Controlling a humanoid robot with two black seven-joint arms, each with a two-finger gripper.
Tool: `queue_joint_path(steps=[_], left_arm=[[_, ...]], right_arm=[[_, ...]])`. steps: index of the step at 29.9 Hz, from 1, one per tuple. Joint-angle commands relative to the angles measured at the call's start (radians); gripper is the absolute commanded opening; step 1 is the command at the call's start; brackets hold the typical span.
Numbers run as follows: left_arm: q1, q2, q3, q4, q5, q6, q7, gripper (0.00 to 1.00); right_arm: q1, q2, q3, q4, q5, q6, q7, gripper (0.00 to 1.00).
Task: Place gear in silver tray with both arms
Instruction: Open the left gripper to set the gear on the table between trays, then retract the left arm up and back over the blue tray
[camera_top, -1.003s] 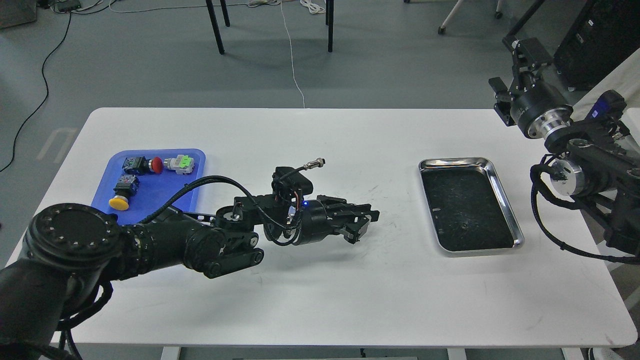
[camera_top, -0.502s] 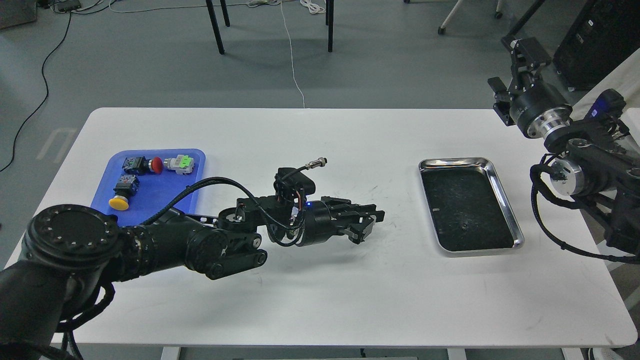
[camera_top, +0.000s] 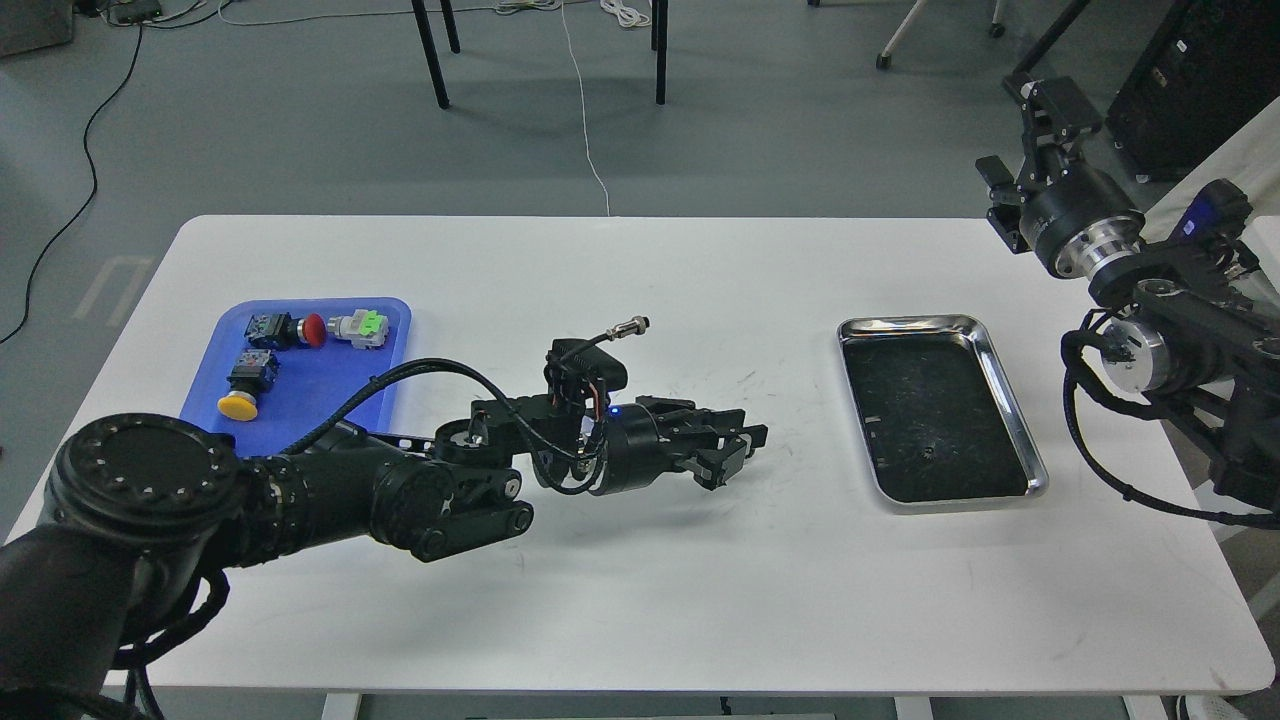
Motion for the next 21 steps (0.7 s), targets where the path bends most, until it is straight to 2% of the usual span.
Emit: queue_joint_path(steps=[1,9,17,19,20,21], left_arm=[[0.0,0.0,-0.004,0.003,-0.005,0.0,0.0,0.42],[-0.009,0.0,-0.081,0.013,-0.032,0.0,0.0,0.47],[-0.015,0.0,-0.245,0.102,-0.178,-0.002,0.0,0.54],[-0.017,0.0,-0.302,0.105,-0.216,0.0,0.0,0.59],[-0.017,0.0,-0.332,0.105,-0.236,0.0,0.0,0.65],[-0.018,0.026,-0.37,0.105,-0.262,0.001,0.0,0.76]], right_arm=[[0.005,0.0,-0.013,0.001,0.0,0.0,0.001,0.94],[0.013,-0.003,-0.013,0.003,0.0,0.0,0.001,0.94],[0.039,-0.012,-0.013,0.015,0.0,0.024,0.001,0.94],[0.047,-0.017,-0.013,0.018,0.0,0.032,0.0,0.94],[0.047,-0.02,-0.013,0.019,0.002,0.032,0.0,0.94],[0.047,-0.026,-0.013,0.021,0.002,0.032,0.0,0.94]])
